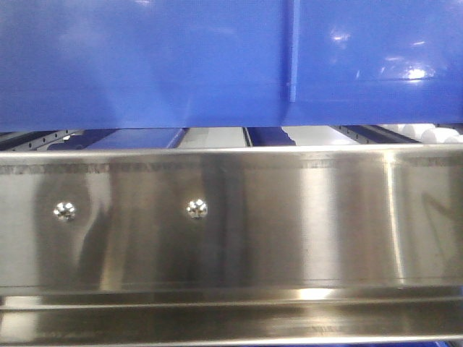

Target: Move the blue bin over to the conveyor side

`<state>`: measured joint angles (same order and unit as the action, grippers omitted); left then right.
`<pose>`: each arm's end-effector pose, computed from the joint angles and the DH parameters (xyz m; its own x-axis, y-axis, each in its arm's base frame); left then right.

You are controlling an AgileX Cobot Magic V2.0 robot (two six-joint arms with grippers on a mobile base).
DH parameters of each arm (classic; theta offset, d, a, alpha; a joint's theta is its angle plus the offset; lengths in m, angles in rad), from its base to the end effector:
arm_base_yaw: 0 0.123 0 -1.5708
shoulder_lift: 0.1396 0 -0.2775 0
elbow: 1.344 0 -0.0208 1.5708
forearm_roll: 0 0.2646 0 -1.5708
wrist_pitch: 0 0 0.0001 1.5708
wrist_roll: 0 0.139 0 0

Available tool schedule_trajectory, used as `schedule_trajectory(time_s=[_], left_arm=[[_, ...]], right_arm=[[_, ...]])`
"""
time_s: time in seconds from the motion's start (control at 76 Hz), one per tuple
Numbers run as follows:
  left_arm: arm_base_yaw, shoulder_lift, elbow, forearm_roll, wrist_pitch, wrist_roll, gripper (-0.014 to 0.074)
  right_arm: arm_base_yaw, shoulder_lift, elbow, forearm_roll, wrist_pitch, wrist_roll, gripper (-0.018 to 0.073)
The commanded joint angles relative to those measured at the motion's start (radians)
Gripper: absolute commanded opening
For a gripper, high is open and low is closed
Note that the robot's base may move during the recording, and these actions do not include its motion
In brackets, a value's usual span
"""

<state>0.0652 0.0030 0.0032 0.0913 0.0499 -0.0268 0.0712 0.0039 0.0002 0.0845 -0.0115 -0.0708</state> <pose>0.1260 0.0089 0.2088 0.0267 0.0662 -0.9974 -0.0716 0.9954 0.0642 0.1254 0.0088 0.2184 0.0932 0.0204 -0.9954 -0.0715 0.9973 0.0137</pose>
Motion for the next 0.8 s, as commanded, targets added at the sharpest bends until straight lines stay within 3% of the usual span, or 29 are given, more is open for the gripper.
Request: schedule_trajectory(time_s=[0.0,0.566,0.789], left_arm=[[0.000,-0.003,-0.003,0.003,-0.011,0.002,-0.0020],[0.000,-0.003,-0.003,0.003,-0.016,0.002,-0.0020],[0.000,-0.003,-0.003,0.003,-0.081,0.002,-0.0020]], right_arm=[[0.001,-0.004,0.000,0.006,-0.024,-0.009,-0.0088],[0.001,-0.004,0.000,0.006,-0.024,-0.009,-0.0088],[0.001,-0.004,0.000,0.006,-0.123,-0.009,-0.0088]])
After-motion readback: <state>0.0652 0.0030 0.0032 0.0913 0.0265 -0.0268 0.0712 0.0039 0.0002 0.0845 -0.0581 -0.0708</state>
